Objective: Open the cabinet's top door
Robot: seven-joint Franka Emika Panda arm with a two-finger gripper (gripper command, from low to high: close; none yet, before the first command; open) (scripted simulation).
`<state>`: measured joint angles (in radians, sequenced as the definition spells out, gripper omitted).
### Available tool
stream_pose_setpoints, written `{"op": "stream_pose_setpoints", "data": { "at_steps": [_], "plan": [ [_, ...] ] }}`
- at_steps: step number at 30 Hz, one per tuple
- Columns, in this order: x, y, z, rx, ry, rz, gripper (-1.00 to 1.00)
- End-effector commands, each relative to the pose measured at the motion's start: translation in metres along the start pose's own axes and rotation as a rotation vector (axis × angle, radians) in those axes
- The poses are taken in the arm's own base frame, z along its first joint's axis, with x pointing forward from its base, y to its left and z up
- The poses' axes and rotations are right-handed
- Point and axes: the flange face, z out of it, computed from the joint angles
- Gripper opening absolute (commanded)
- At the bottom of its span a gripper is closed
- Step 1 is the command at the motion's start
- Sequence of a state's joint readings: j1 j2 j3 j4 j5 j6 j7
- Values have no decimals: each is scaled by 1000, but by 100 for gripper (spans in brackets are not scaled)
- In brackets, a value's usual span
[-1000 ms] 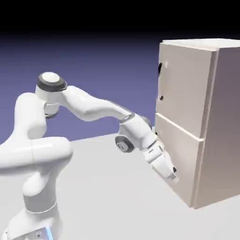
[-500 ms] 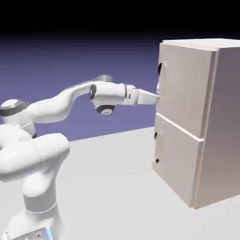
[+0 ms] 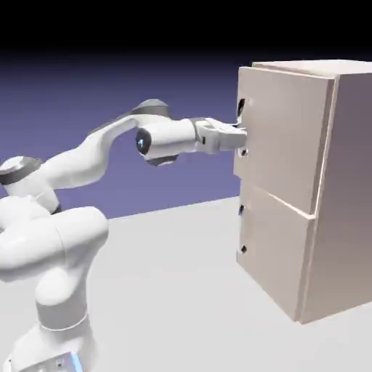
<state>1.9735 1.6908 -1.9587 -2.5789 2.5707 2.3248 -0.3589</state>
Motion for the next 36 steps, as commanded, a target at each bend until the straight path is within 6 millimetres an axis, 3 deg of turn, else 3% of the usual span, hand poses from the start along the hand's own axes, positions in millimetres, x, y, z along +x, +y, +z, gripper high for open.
{"op": "stream_pose_setpoints", "data": {
  "at_steps": [1,8,16,36],
  "plan": [
    [3,3,-7,20,-20,0,-100],
    [26,26,-52,152,-152,0,-100],
    [54,54,-88,280,-280,0,-100],
    [131,130,-142,571,-571,0,-100]
  ]
}}
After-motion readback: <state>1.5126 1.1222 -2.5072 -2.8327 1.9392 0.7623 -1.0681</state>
